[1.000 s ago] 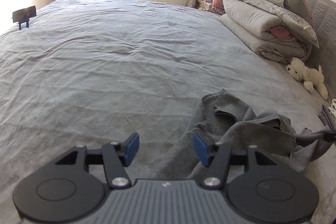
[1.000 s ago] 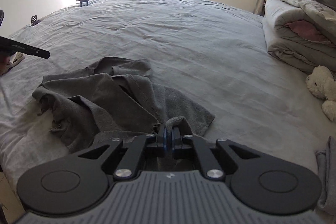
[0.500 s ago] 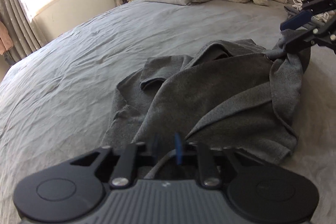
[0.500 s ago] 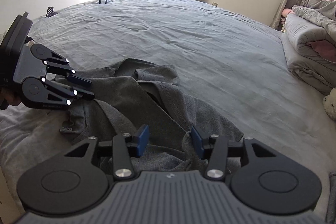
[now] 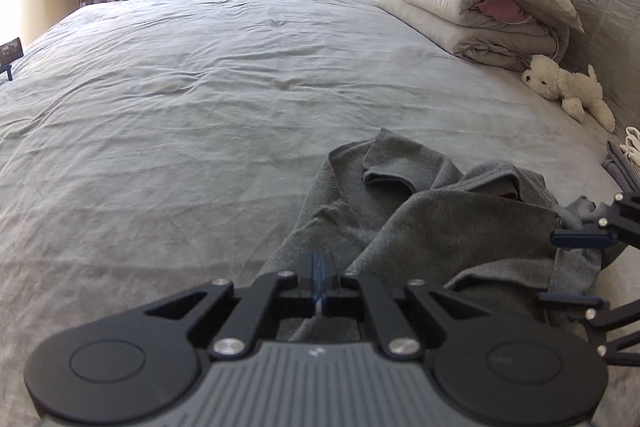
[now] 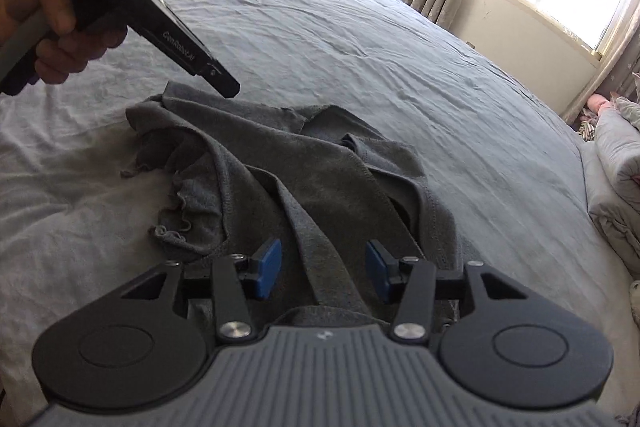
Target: Fold clothes
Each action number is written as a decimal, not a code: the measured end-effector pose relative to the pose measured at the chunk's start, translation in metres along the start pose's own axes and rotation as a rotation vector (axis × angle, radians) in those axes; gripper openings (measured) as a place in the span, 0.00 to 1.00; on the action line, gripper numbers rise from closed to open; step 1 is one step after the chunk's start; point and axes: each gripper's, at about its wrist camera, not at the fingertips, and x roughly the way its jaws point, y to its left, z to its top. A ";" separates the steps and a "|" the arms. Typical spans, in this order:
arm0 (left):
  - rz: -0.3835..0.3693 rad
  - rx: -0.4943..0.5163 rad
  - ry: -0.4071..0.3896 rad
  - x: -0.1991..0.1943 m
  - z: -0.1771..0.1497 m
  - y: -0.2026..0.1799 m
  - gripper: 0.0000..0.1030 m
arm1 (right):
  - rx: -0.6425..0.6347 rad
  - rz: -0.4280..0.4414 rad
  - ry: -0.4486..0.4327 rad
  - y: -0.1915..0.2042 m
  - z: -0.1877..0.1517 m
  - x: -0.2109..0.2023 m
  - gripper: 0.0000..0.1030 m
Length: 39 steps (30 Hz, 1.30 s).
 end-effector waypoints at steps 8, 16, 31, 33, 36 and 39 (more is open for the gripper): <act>0.012 -0.090 -0.023 -0.018 -0.001 0.021 0.30 | 0.200 -0.341 -0.142 -0.051 0.029 -0.020 0.03; -0.090 -0.054 -0.021 -0.023 -0.013 -0.007 0.65 | 0.603 -0.876 -0.163 -0.163 -0.025 -0.087 0.03; -0.209 0.389 -0.054 -0.016 -0.065 -0.112 0.94 | 0.331 -0.502 0.021 -0.131 -0.056 -0.063 0.64; -0.194 0.393 -0.034 -0.010 -0.068 -0.115 0.92 | 0.218 -0.306 -0.021 -0.105 -0.049 -0.063 0.65; -0.201 0.323 0.035 0.002 -0.065 -0.109 0.21 | 0.055 -0.099 -0.048 -0.065 -0.041 -0.059 0.65; -0.197 0.192 0.077 0.008 -0.055 -0.091 0.06 | -0.038 0.022 -0.034 -0.042 -0.037 -0.049 0.65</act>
